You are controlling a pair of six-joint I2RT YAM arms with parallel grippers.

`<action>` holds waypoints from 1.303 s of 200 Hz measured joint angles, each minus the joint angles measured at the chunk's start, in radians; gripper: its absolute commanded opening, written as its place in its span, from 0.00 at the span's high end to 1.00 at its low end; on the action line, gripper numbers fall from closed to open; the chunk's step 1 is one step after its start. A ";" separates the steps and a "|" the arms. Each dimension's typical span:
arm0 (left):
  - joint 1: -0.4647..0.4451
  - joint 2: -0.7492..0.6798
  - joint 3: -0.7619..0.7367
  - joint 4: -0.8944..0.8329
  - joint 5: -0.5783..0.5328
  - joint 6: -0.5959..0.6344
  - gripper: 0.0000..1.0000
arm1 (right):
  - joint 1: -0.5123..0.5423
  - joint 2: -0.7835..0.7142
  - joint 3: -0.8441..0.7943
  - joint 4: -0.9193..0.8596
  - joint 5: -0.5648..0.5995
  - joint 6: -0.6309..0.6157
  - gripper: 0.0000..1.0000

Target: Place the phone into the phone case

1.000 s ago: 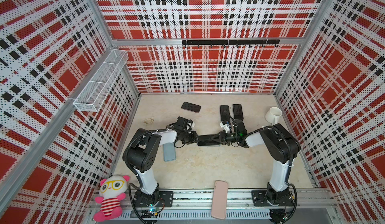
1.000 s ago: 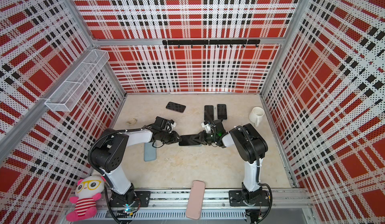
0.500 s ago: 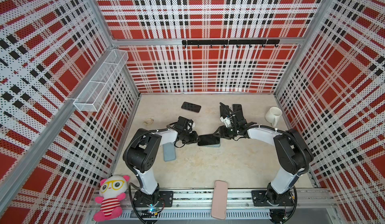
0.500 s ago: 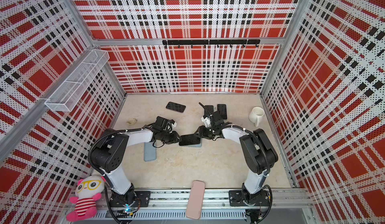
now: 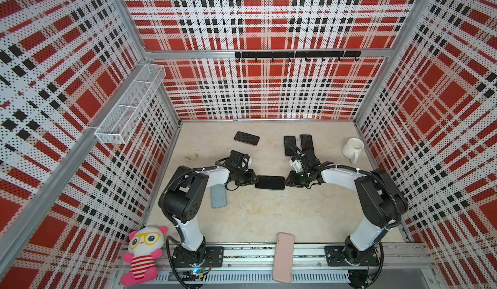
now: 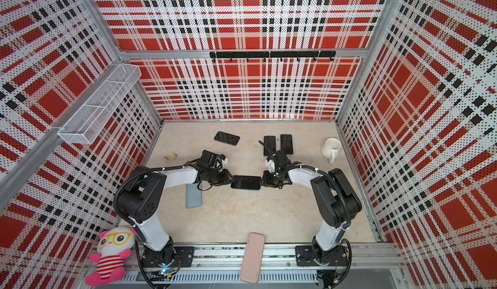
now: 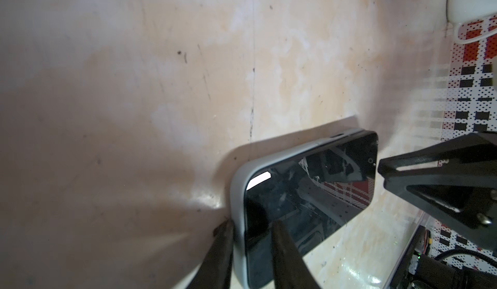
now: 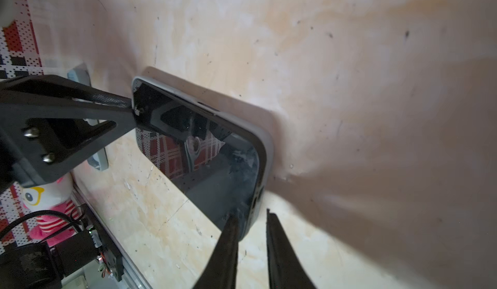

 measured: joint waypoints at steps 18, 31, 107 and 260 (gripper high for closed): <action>-0.003 -0.001 0.003 0.000 -0.011 -0.011 0.71 | 0.002 0.000 -0.016 0.003 0.003 0.006 0.85; -0.005 -0.001 0.005 -0.001 -0.015 -0.014 0.72 | 0.006 0.000 -0.018 0.005 0.006 0.014 0.86; -0.007 -0.001 0.007 0.005 -0.022 -0.022 0.72 | 0.031 -0.016 -0.020 0.010 0.055 0.043 0.75; 0.011 -0.013 -0.002 0.011 -0.010 -0.021 0.73 | 0.066 0.013 -0.005 0.041 0.050 0.086 0.85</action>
